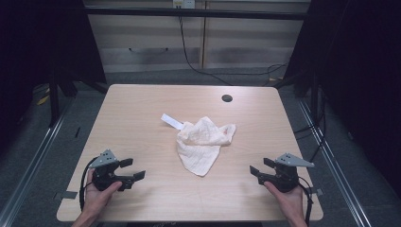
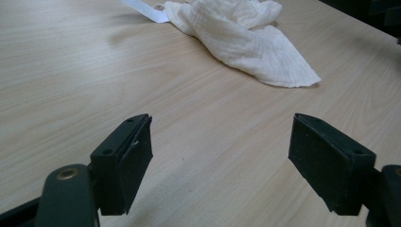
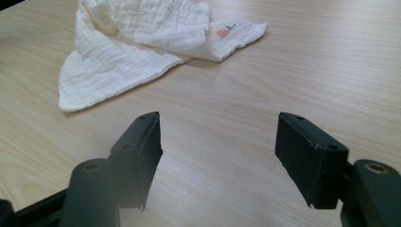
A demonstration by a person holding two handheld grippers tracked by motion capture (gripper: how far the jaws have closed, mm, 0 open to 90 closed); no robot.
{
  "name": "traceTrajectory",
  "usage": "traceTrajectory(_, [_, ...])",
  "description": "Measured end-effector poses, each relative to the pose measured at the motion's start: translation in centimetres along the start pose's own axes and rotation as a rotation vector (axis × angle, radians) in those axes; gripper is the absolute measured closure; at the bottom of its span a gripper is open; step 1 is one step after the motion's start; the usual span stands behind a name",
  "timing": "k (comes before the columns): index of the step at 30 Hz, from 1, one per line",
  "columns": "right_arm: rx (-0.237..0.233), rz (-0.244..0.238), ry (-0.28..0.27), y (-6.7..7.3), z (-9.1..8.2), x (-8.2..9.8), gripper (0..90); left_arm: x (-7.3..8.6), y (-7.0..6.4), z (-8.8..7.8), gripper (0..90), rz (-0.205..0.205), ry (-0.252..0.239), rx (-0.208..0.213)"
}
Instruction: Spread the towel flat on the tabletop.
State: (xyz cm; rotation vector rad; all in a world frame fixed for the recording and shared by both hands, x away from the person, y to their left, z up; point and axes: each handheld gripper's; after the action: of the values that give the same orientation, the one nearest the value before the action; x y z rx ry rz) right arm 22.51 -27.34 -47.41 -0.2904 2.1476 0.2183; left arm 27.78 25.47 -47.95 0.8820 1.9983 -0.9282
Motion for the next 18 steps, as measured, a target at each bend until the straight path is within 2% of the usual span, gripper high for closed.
traceTrajectory(4, [-0.036, -0.004, 0.017, 0.1, 0.3, 0.0, 30.7, -0.1, -0.1, 0.2, 22.9, 0.013, 0.003, 0.010])
traceTrajectory(8, [-0.067, -0.014, 0.040, 0.3, 0.9, -0.1, 29.0, -0.2, -0.1, 0.5, 22.1, 0.002, 0.015, 0.018])
traceTrajectory(12, [-0.124, -0.054, 0.050, 1.2, 1.5, -0.7, 37.2, -0.2, 0.0, 0.8, 22.0, -0.008, 0.034, 0.025])
traceTrajectory(14, [-0.153, -0.052, 0.060, 1.5, 1.9, -1.0, 36.6, -0.1, -0.1, 1.0, 22.6, -0.006, 0.037, 0.021])
traceTrajectory(15, [-0.153, -0.052, 0.060, 1.5, 1.9, -1.0, 36.6, -0.1, -0.1, 1.0, 23.8, -0.006, 0.037, 0.021])
traceTrajectory(16, [-0.183, -0.050, 0.074, 1.7, 2.4, -1.3, 36.2, -0.2, -0.2, 1.0, 24.7, -0.001, 0.037, 0.020])
traceTrajectory(18, [-0.191, -0.065, 0.089, 1.9, 2.8, -1.6, 36.3, -0.2, -0.4, 1.1, 24.5, -0.002, 0.031, 0.019])
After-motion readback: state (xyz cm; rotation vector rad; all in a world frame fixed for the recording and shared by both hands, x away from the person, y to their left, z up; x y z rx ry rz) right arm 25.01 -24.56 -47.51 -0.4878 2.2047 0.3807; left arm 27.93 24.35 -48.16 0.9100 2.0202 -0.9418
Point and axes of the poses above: each handheld gripper's, and its own axes: z roughly forward along the jaws, x roughly out of its underside, y roughly to its left, and after that the axes turned 10 degrees about x, right-handed
